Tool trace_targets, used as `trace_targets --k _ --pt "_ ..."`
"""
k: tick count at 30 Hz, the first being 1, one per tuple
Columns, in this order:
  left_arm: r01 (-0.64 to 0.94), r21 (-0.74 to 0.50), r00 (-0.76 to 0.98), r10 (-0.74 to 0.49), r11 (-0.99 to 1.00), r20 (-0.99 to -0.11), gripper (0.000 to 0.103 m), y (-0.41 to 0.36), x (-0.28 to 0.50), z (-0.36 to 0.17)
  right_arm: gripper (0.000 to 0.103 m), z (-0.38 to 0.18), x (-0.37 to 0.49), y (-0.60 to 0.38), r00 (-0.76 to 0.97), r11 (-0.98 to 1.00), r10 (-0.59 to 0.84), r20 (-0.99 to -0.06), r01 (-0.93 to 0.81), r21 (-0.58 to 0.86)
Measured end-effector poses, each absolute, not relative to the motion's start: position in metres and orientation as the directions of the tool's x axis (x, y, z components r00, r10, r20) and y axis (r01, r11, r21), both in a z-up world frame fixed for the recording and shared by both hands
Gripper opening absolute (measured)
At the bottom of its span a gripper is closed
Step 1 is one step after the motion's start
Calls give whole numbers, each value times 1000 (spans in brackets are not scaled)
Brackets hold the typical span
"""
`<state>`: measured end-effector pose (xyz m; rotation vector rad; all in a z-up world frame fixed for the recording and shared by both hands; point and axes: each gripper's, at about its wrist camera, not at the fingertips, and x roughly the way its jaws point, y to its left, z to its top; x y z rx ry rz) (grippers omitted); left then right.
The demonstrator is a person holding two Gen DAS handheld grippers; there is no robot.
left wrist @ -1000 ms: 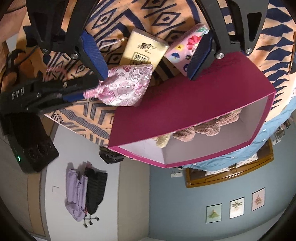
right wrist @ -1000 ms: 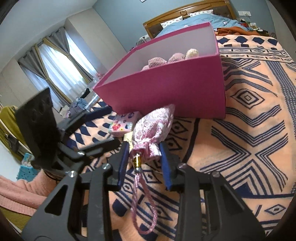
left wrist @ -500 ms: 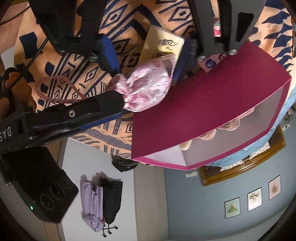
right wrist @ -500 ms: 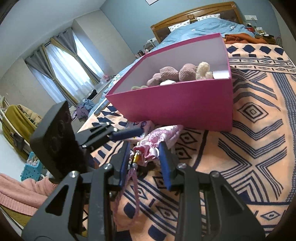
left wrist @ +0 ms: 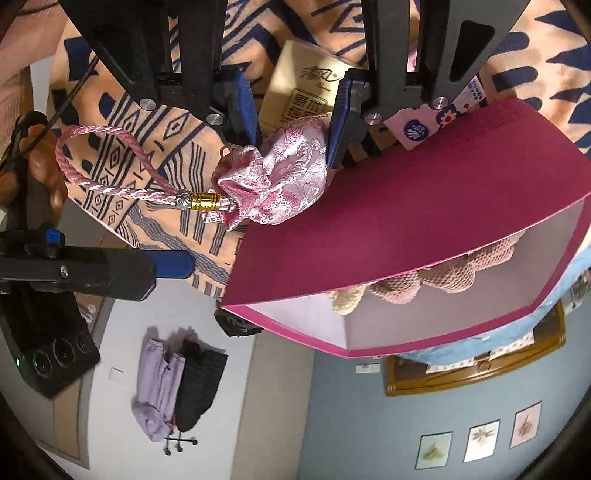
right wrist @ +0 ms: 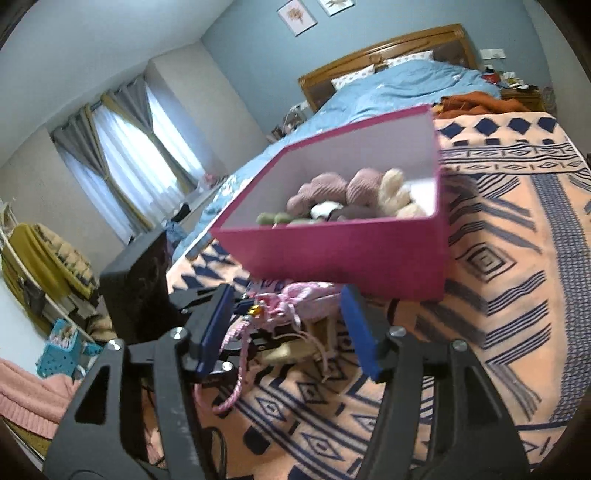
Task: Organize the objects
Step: 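Grasp the pink drawstring pouch with the right gripper and lift it, then carry the pouch over the box and open the right gripper to drop it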
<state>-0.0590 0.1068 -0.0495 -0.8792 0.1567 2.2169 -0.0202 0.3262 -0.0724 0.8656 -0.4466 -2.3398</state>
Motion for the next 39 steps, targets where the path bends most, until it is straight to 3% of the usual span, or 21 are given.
trace_targets --k 9,21,23,26,39 --pt "-621 -281 -454 628 -732 -632 35 88 -82 -54 62 -95 -28 307 -589 -817 -577 -567 439 375" --pt "-652 -228 -457 614 -723 -644 34 93 -72 -54 61 -93 -43 250 -620 -818 -553 -557 531 222" --pt "-661 -213 -461 613 -720 -641 32 94 -68 -52 52 -93 -46 249 -615 -811 -563 -552 539 228" --pt "-670 -212 -460 622 -712 -634 31 94 -66 -48 47 -90 -45 250 -617 -809 -570 -543 539 235" --pt "-720 -247 -443 703 -649 -556 31 98 -54 -7 45 -47 -36 282 -608 -768 -641 -469 521 373"
